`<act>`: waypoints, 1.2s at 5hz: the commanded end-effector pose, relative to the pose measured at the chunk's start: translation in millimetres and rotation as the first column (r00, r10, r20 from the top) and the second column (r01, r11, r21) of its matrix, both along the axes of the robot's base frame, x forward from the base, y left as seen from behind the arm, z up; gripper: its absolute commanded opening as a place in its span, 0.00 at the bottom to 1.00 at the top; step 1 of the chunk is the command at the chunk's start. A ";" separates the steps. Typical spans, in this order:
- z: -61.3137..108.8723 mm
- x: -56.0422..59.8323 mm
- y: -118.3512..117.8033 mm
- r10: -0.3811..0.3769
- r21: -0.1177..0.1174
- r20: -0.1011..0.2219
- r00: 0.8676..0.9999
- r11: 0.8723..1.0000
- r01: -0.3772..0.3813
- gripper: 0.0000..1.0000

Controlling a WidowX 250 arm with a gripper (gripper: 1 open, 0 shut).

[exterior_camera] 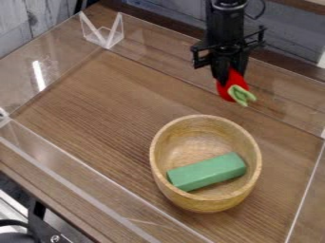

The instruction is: Move the red object to the right side of the table

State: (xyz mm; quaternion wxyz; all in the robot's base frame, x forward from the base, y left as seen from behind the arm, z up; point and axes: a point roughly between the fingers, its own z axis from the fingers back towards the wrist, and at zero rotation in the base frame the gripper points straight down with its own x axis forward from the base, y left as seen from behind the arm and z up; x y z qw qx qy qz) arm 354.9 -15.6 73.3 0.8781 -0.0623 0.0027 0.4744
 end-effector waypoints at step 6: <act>37.2 22.6 -10.8 0.103 -0.016 0.104 0.989 0.995 -0.102 0.00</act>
